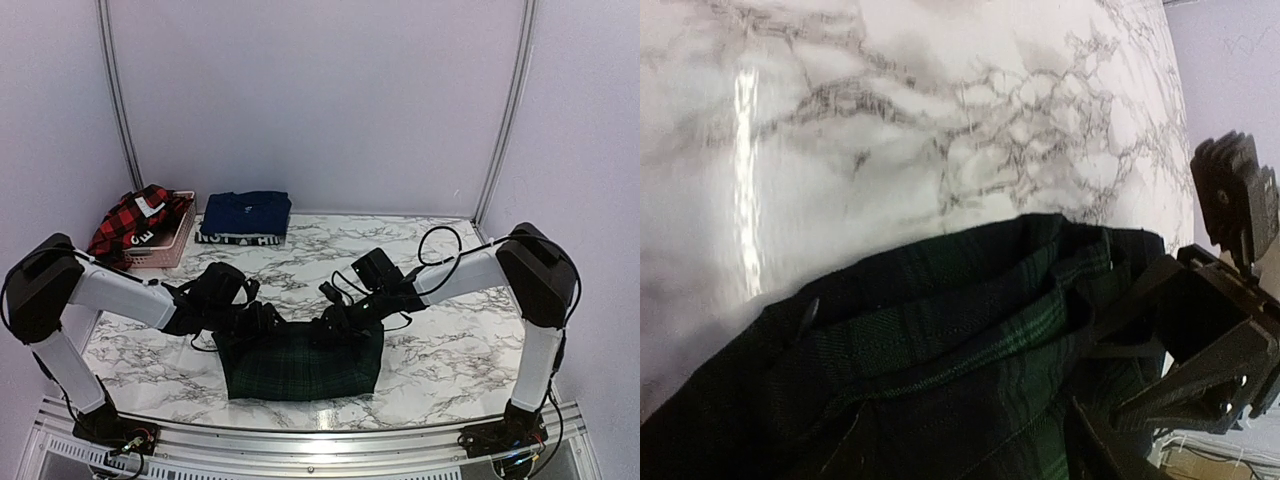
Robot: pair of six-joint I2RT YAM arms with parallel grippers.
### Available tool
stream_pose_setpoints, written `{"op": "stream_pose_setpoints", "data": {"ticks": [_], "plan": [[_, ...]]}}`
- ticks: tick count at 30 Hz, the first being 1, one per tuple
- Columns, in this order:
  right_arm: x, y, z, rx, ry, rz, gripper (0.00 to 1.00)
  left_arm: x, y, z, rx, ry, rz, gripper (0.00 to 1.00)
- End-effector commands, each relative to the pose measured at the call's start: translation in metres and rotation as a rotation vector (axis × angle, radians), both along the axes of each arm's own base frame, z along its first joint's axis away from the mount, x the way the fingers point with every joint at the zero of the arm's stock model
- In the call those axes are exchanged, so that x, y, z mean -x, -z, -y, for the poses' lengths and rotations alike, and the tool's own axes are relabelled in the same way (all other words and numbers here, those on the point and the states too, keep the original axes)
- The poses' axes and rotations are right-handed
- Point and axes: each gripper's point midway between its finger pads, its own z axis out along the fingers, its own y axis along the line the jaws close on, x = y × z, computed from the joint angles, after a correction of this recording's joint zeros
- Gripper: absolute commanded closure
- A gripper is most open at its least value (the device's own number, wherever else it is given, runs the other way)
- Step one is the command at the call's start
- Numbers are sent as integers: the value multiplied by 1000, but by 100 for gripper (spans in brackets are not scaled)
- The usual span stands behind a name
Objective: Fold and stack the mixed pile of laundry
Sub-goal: Smooth out the rectangle-folded skirt at the center of the board, then pick up the rectangle-folded skirt from the center of the board.
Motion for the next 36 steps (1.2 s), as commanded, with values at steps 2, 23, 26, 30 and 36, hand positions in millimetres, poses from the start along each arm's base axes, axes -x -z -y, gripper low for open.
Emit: {"op": "stream_pose_setpoints", "data": {"ticks": [2,23,26,30,36], "plan": [[-31,39,5,94,40,27,51,-37,44,-31,-171,-38,-27,36],[-20,-86,108,165,383,166,4,-7,-61,-115,-114,-304,22,1],[-6,-62,120,196,396,121,2,5,-45,-117,-96,-321,-37,1],[2,-30,125,224,405,72,2,13,-31,-116,-75,-334,-68,1],[-4,-9,110,182,384,33,2,16,-17,-99,36,-322,-84,1]]}}
